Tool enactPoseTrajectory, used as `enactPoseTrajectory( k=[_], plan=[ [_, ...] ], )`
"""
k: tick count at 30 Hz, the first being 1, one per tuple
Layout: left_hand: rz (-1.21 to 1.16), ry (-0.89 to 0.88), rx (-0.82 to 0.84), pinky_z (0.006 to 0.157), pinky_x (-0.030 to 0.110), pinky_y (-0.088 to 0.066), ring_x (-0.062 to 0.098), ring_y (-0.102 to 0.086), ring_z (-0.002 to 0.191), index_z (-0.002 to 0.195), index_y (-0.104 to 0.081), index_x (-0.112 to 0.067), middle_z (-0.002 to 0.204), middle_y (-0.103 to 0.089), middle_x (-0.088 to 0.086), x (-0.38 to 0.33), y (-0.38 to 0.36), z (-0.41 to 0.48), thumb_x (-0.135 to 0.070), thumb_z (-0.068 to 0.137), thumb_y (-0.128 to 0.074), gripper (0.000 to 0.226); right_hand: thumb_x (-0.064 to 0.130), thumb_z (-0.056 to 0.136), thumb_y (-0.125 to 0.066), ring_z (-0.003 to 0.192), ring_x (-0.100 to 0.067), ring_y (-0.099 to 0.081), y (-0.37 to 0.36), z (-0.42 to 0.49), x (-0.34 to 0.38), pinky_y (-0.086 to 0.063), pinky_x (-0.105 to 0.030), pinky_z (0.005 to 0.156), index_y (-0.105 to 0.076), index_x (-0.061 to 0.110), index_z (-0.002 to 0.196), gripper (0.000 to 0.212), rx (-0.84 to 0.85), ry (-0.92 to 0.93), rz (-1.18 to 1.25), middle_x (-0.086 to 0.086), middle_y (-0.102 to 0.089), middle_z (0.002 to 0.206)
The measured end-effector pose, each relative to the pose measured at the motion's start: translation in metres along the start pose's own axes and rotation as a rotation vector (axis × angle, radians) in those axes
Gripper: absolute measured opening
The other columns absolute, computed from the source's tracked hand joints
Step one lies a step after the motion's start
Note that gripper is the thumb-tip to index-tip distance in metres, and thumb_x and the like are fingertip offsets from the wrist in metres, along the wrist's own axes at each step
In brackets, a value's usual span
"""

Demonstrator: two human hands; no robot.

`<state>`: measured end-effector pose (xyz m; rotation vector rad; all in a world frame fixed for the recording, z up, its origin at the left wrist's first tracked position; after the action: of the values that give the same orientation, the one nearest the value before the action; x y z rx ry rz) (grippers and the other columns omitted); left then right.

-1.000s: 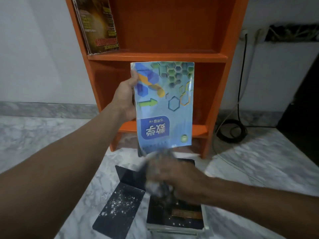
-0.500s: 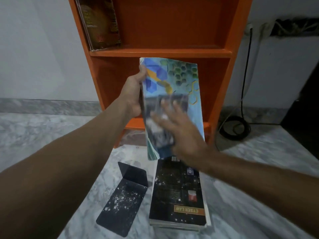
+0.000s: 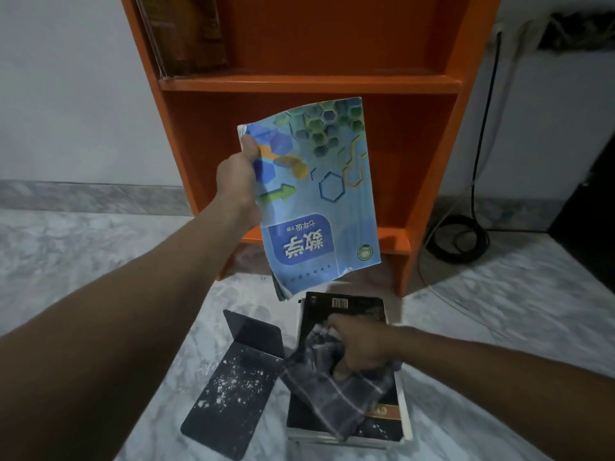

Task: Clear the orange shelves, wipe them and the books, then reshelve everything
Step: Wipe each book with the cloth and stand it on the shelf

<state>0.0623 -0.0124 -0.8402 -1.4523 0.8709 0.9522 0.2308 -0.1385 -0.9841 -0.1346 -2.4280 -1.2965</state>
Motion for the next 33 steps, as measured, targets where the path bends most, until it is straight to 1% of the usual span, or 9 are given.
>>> enactPoseTrajectory(
  k=[4, 9, 13, 16, 19, 23, 25, 29, 33],
  plan=[
    [-0.074, -0.006, -0.032, 0.068, 0.05, -0.06, 0.039, -0.069, 0.1, 0.119, -0.065, -0.003, 0.11, -0.072, 0.019, 0.002, 0.004, 0.003, -0.038, 0.101, -0.048, 0.043, 0.042, 0.066, -0.086, 0.113, -0.026, -0.051, -0.004, 0.006, -0.015, -0.047, -0.031, 0.08, -0.031, 0.016, 0.131, 0.09, -0.126, 0.01, 0.086, -0.003, -0.046, 0.127],
    [-0.132, -0.03, -0.143, 0.074, 0.052, -0.06, 0.034, -0.072, 0.09, 0.101, -0.066, -0.005, 0.104, -0.074, 0.017, 0.004, 0.008, 0.006, -0.04, 0.1, -0.051, 0.038, 0.05, 0.065, -0.077, 0.112, -0.019, -0.06, 0.04, -0.005, 0.001, -0.045, -0.047, 0.099, -0.058, 0.024, 0.117, 0.062, -0.288, 0.144, 1.395, 0.004, -0.068, 0.119],
    [-0.175, -0.022, -0.241, 0.08, 0.046, -0.059, 0.029, -0.071, 0.088, 0.091, -0.063, -0.013, 0.099, -0.072, 0.01, 0.012, 0.012, 0.0, -0.04, 0.103, -0.044, 0.035, 0.026, 0.084, -0.071, 0.109, -0.033, -0.064, 0.08, -0.008, 0.009, -0.046, -0.06, 0.097, -0.067, 0.017, 0.109, 0.027, -0.519, 0.207, 1.767, -0.008, -0.07, 0.116],
    [-0.196, -0.01, -0.204, 0.08, 0.047, -0.058, 0.033, -0.068, 0.104, 0.112, -0.063, -0.016, 0.117, -0.069, 0.009, 0.013, 0.02, -0.001, -0.045, 0.104, -0.036, 0.041, 0.01, 0.09, -0.064, 0.107, -0.034, -0.065, 0.122, -0.03, 0.015, -0.051, -0.056, 0.093, -0.066, 0.008, 0.11, 0.02, -0.724, 0.339, 1.632, -0.012, -0.069, 0.118],
    [-0.007, 0.037, -0.176, 0.064, 0.04, -0.058, 0.025, -0.066, 0.088, 0.137, -0.042, -0.008, 0.118, -0.062, 0.012, 0.005, 0.024, -0.012, -0.039, 0.104, -0.042, 0.045, 0.005, 0.092, -0.062, 0.101, -0.027, -0.068, 0.171, -0.069, 0.031, -0.054, -0.051, 0.09, -0.064, 0.008, 0.11, 0.018, -0.952, 0.417, 1.189, -0.008, -0.07, 0.11],
    [0.789, -0.224, -0.308, 0.111, 0.049, -0.036, 0.035, -0.037, 0.135, 0.151, -0.007, -0.012, 0.148, -0.031, 0.021, -0.017, 0.042, -0.022, -0.04, 0.07, -0.086, 0.116, 0.003, 0.085, -0.066, 0.095, -0.022, -0.068, 0.222, -0.116, 0.062, -0.055, -0.047, 0.083, -0.066, 0.007, 0.104, 0.02, -1.104, 0.39, 0.576, -0.008, -0.071, 0.104],
    [0.863, -0.33, -0.123, 0.108, 0.045, -0.042, 0.029, -0.044, 0.13, 0.151, -0.006, -0.019, 0.143, -0.038, 0.015, -0.027, 0.045, -0.026, -0.038, 0.054, -0.096, 0.133, 0.006, 0.083, -0.068, 0.095, -0.024, -0.067, 0.238, -0.131, 0.073, -0.054, -0.047, 0.079, -0.067, 0.006, 0.1, 0.017, -1.083, 0.367, 0.331, -0.011, -0.07, 0.102],
    [0.714, -0.23, 0.307, 0.058, 0.016, -0.055, 0.003, -0.07, 0.074, 0.132, -0.048, -0.003, 0.097, -0.073, -0.003, -0.024, 0.031, -0.05, 0.011, 0.07, -0.079, 0.071, 0.014, 0.082, -0.073, 0.077, -0.013, -0.065, 0.253, -0.145, 0.085, -0.05, -0.027, 0.06, -0.067, 0.01, 0.094, 0.014, -0.974, 0.334, 0.163, -0.002, -0.069, 0.09],
    [0.846, -0.146, 0.436, 0.064, 0.022, -0.059, 0.009, -0.073, 0.074, 0.107, -0.072, 0.0, 0.093, -0.077, 0.003, -0.01, 0.013, -0.068, 0.006, 0.075, -0.078, 0.033, 0.016, 0.08, -0.076, 0.078, -0.011, -0.067, 0.251, -0.148, 0.081, -0.047, -0.023, 0.059, -0.065, 0.016, 0.087, 0.014, -0.849, 0.333, 0.123, 0.003, -0.07, 0.088]
  ],
)
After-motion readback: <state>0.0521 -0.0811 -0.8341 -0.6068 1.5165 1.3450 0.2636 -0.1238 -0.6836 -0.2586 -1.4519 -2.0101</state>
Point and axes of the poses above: each hand's wrist, its own z-axis towards the middle knuckle, its own y-axis out of the back of the hand, x = y × z, the point moved 1 cm from there along z, towards the middle knuckle
